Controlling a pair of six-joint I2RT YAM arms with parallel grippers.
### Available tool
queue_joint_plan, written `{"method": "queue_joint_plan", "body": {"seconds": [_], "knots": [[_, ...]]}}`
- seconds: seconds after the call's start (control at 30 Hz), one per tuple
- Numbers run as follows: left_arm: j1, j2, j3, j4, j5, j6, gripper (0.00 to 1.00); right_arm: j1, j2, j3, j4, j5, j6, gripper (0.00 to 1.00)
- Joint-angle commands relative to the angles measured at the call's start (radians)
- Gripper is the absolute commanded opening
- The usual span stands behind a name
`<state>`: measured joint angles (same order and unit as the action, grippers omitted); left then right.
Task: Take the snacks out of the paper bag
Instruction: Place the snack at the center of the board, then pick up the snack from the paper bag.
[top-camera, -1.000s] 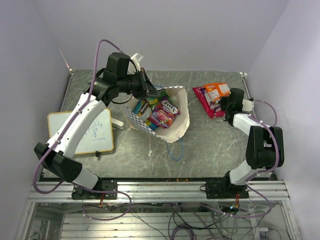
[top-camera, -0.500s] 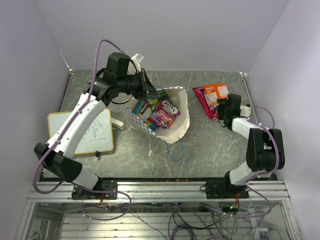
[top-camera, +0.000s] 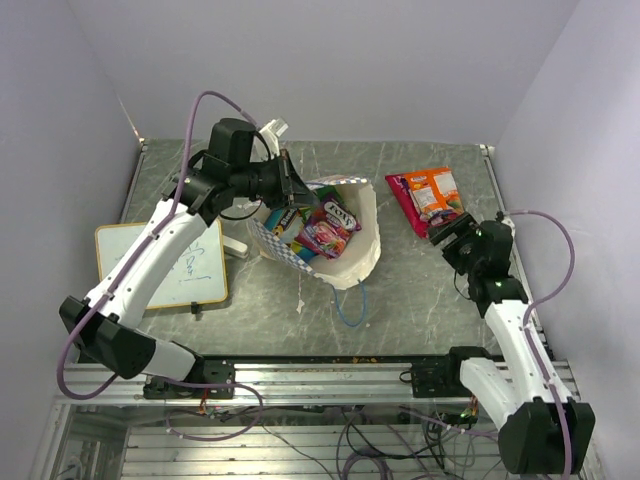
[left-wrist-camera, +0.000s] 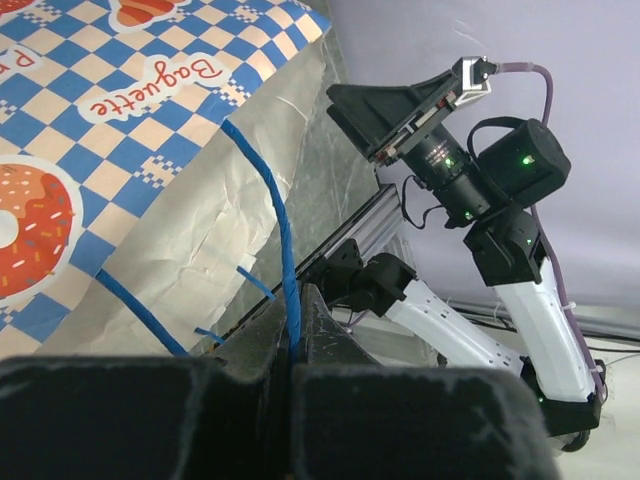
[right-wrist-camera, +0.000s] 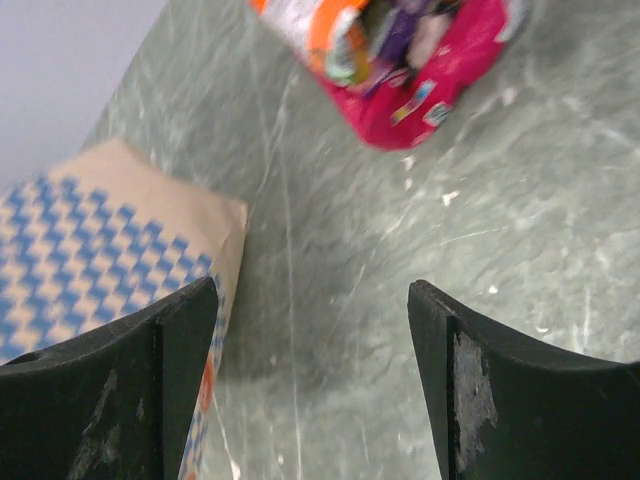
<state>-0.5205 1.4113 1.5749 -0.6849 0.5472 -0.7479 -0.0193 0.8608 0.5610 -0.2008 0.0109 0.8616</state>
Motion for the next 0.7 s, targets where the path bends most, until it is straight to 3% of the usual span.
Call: {"method": "queue_joint_plan", "body": {"seconds": [0.0, 0.13, 0.23, 0.4, 0.67], "knots": [[-0.001, -0.012, -0.020, 0.081, 0.076, 0.006, 0.07, 0.026, -0.039, 0.115, -0.118, -0.271, -0.169, 0.76], [-0.003, -0.017, -0.044, 0.102, 0.102, 0.005, 0.07, 0.137, 0.007, 0.253, -0.134, -0.323, -0.187, 0.75], [-0.008, -0.017, -0.055, 0.134, 0.115, -0.027, 0.07, 0.331, 0.070, 0.368, -0.146, -0.253, -0.196, 0.75], [-0.012, -0.018, -0.021, 0.143, 0.084, -0.038, 0.07, 0.572, 0.089, 0.384, -0.044, -0.166, -0.260, 0.72], [-0.012, -0.030, 0.007, 0.146, 0.105, -0.047, 0.07, 0.913, 0.208, 0.380, 0.075, 0.053, -0.649, 0.69]]}}
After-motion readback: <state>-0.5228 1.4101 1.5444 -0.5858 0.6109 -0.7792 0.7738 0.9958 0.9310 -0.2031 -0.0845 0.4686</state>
